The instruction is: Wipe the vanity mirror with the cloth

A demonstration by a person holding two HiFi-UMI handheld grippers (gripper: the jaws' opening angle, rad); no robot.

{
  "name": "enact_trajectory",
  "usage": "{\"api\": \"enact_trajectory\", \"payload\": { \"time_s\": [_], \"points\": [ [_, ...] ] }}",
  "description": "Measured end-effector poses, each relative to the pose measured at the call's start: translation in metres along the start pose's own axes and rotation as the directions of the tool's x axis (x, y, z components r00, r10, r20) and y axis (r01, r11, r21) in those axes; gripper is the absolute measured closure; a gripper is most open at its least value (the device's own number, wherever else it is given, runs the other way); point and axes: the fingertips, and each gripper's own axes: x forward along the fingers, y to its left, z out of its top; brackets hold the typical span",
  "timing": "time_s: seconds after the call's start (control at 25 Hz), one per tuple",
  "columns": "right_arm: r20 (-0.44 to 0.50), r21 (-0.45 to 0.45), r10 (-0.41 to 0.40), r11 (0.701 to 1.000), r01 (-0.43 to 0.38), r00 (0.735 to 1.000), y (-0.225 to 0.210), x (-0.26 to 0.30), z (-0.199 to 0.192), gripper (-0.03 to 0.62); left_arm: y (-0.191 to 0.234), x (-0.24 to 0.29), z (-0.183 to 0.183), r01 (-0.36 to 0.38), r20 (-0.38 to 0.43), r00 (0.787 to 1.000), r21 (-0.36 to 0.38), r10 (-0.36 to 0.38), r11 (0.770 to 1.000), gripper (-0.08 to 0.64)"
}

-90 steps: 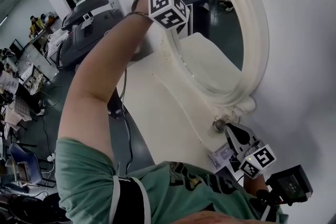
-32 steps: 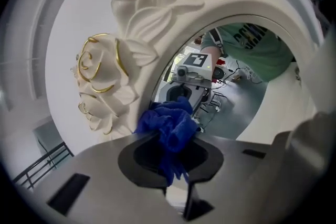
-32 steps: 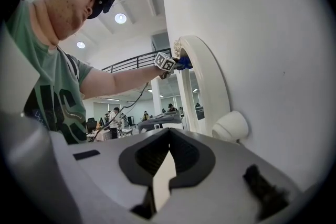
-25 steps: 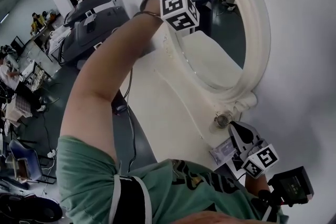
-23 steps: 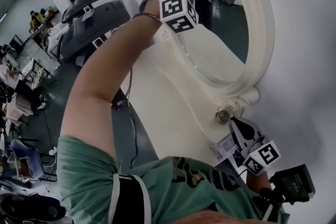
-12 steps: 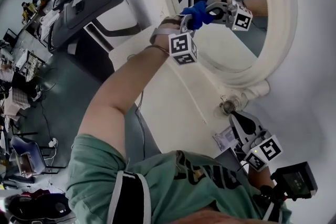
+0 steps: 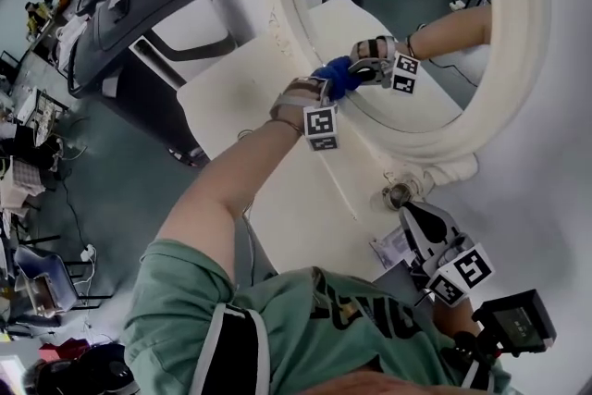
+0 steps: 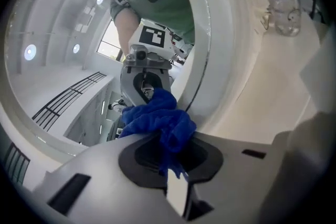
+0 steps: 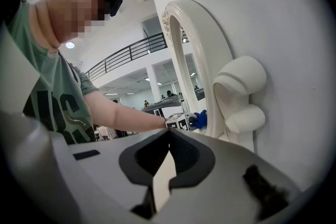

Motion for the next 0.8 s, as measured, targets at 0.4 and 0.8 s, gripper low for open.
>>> {"api": "enact_trajectory", "payload": {
  "time_s": [0.4, 0.8],
  "points": [
    [0.05, -0.057, 0.005, 0.998, -0.003, 0.999, -0.002, 0.005, 0.009, 0.58, 0.005, 0.011, -0.016, 0.126, 0.003, 0.992, -0.084, -0.126, 0.989, 0.497],
    [0.134, -0.096, 0.007, 0.995, 0.006, 0.991, -0.008, -0.013, 0.025, 0.58, 0.311, -0.146, 0.018, -0.286, 0.158, 0.925, -0.311, 0.346, 0.906, 0.495]
  ]
}}
